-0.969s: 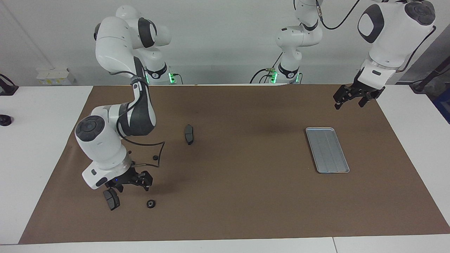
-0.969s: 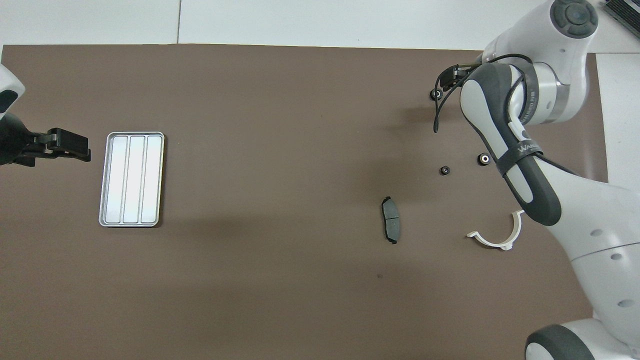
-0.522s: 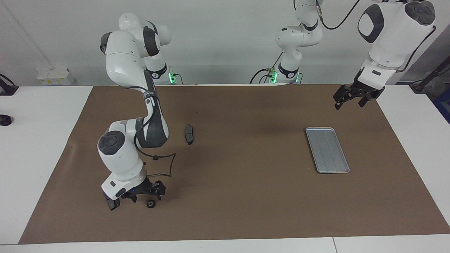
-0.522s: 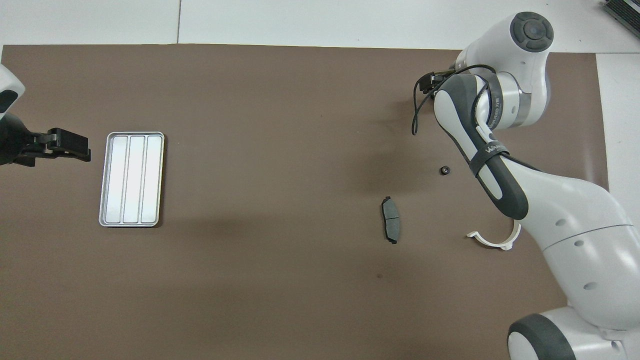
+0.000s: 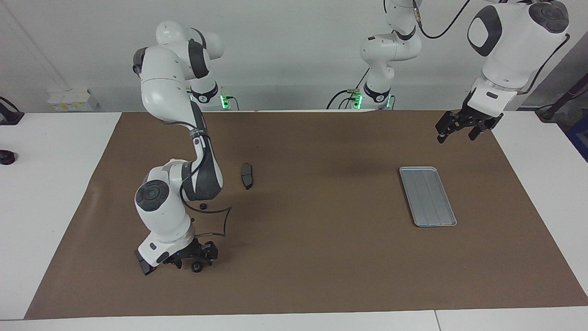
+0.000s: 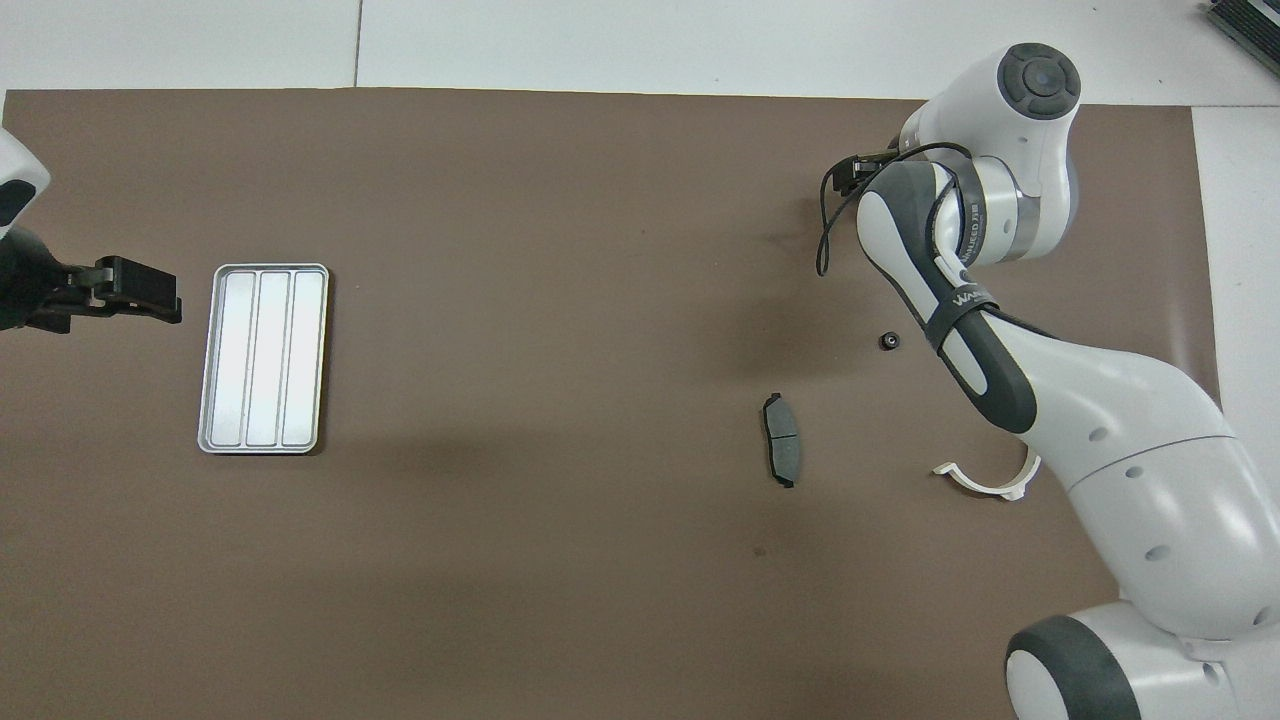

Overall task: Pick bearing gear from pile to tray
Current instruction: 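Reach the right gripper to the farthest black bearing gear and grasp it, then carry the gear with the right gripper to mid-table and release it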

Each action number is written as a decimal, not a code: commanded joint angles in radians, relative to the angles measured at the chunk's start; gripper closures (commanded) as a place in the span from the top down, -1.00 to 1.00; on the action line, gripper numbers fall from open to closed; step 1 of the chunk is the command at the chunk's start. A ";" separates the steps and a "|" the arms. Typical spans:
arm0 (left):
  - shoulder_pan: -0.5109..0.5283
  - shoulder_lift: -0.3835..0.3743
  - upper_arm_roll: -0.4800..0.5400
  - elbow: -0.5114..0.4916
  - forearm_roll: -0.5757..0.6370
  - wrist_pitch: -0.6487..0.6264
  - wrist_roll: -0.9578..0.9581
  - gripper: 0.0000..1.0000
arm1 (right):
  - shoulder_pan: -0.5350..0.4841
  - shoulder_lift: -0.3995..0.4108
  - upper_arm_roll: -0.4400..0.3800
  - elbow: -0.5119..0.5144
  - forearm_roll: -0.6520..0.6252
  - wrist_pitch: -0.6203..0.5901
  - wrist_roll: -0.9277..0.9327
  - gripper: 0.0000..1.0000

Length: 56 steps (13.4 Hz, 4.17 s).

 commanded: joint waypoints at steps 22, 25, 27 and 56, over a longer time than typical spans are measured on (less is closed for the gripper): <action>0.015 -0.032 -0.006 -0.038 -0.015 0.010 0.007 1.00 | -0.004 -0.055 0.012 -0.044 -0.013 0.003 0.045 -1.00; 0.015 -0.032 -0.006 -0.038 -0.015 0.010 0.007 1.00 | 0.004 -0.150 0.012 -0.090 0.002 -0.062 0.063 -1.00; 0.013 -0.032 -0.006 -0.038 -0.015 0.010 0.007 1.00 | 0.039 -0.245 0.012 -0.189 0.004 -0.059 0.132 -1.00; 0.021 -0.031 -0.006 -0.038 -0.016 0.029 -0.004 1.00 | 0.623 -0.368 0.009 -0.518 -0.073 0.280 0.884 1.00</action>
